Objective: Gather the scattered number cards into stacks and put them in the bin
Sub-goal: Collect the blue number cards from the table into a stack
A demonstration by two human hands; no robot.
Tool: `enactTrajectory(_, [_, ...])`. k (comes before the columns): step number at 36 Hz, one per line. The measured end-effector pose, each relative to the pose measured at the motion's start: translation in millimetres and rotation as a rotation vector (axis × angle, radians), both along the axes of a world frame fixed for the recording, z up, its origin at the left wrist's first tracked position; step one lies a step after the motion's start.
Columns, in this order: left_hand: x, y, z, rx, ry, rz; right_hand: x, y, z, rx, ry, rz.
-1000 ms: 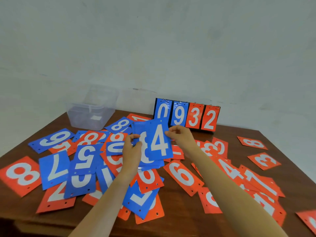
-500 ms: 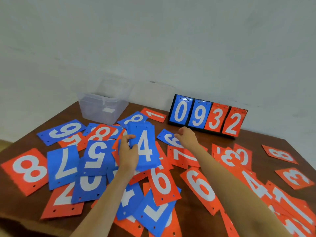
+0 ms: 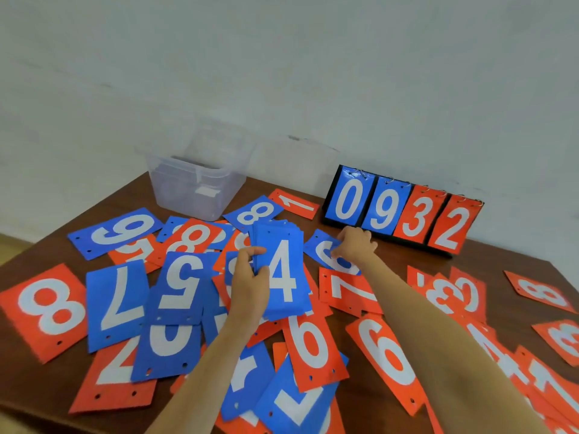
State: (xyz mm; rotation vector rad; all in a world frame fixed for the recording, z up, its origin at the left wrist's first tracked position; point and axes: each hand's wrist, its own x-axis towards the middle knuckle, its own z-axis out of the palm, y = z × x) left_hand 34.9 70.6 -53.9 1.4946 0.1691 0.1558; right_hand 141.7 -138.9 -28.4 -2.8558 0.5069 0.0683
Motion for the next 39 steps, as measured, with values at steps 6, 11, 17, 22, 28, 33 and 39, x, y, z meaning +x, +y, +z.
enactTrajectory(6, [-9.7,1.1,8.2,0.026,0.002,0.015,-28.3,12.4,11.1,0.100,-0.530,0.083])
enactTrajectory(11, [-24.0,0.6,15.3,0.060,0.005,0.032,-78.5,19.8,34.8,0.390,-0.688,0.130])
enactTrajectory(17, [-55.3,-5.7,24.6,-0.018,0.027,-0.035,-153.2,23.0,47.0,1.063,-0.560,0.019])
enactTrajectory(22, [-89.6,-16.9,37.5,-0.144,0.025,-0.140,-193.1,30.3,27.5,0.973,-0.494,0.072])
enactTrajectory(28, [-112.4,-14.9,32.9,0.027,-0.008,-0.131,-213.0,35.3,12.0,0.576,-0.515,0.123])
enactTrajectory(33, [-116.6,9.4,26.9,0.134,-0.023,0.008,-225.3,34.5,-8.5,0.184,-0.302,0.521])
enactTrajectory(39, [-122.5,26.5,25.7,0.163,-0.014,0.064,-226.9,21.2,-29.7,-0.095,0.080,0.509])
